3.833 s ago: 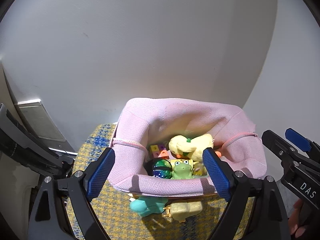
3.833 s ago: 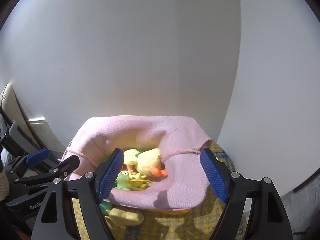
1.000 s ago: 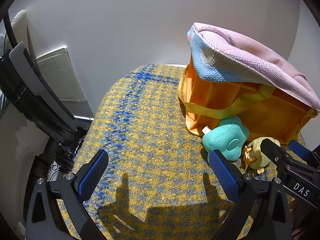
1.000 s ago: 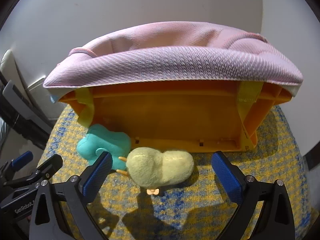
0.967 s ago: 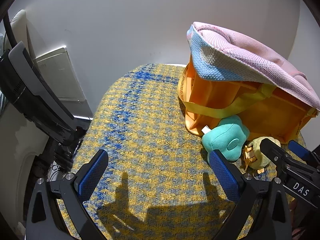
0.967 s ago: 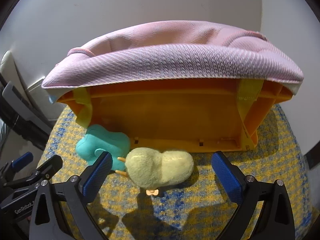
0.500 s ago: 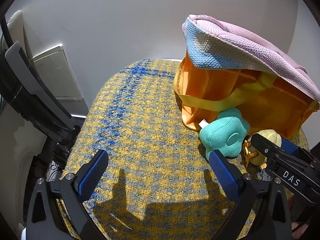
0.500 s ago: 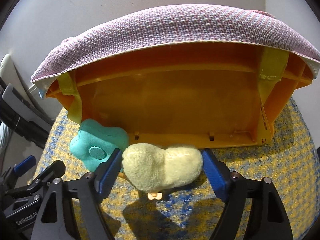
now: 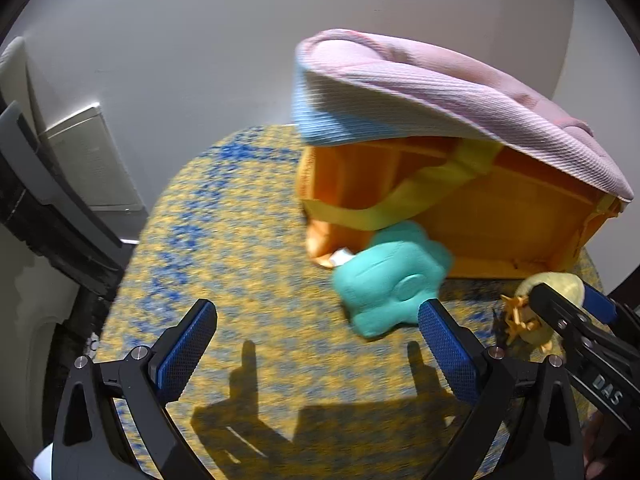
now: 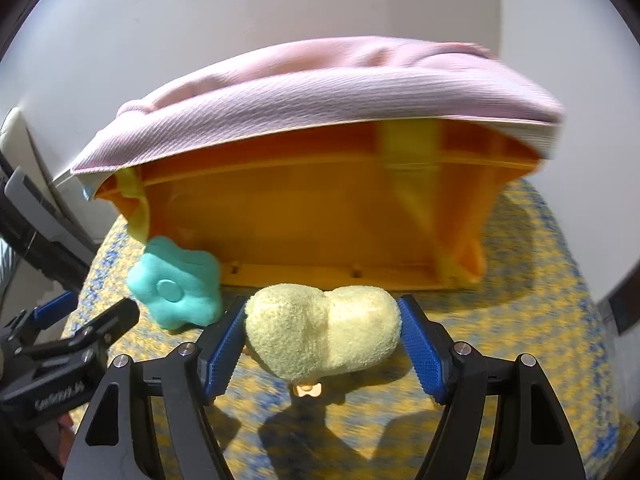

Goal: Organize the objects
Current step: 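Grasp the teal plush flower with left tool while right tool grasps the yellow plush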

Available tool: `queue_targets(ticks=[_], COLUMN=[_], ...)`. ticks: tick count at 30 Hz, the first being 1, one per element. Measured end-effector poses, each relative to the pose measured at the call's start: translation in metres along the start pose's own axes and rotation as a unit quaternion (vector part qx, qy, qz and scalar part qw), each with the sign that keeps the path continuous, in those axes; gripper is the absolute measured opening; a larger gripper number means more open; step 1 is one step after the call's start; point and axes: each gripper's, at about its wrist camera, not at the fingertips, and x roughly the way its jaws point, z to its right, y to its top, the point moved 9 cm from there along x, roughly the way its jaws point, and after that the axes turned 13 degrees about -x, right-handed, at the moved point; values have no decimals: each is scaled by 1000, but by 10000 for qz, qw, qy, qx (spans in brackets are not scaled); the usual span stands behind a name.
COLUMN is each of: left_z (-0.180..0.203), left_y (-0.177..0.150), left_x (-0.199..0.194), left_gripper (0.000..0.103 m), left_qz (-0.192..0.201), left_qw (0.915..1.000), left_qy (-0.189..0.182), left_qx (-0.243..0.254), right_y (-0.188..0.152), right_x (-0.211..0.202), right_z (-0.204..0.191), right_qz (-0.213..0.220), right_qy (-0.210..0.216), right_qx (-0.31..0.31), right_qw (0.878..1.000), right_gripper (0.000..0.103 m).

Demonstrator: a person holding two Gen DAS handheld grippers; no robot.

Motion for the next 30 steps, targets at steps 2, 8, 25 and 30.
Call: queue_targets(ticks=[2,8,25,30], left_z=[12,39,49,48], left_y=[0,-7,-1,-1], left_x=[1,12,46,50], left_gripper=[103,103,89,72], left_qz=[18,-10,-117,-186], left_qw=[10000,9995,9998,9997], left_qy=[-65,-198,-169,-127], left_qx=[71,236,65,51], right_y=[-3,-12,-14,-15], right_x=[-8,-16,-2,-8], right_z=[11,30,46,36], right_qz=[79,156,199,197], right_qy=[-111,-229,-61,-29], right_qx=[65,205,298,281], right_qw=[9999,9994,9993,9994], right_gripper=[73,73,73,73])
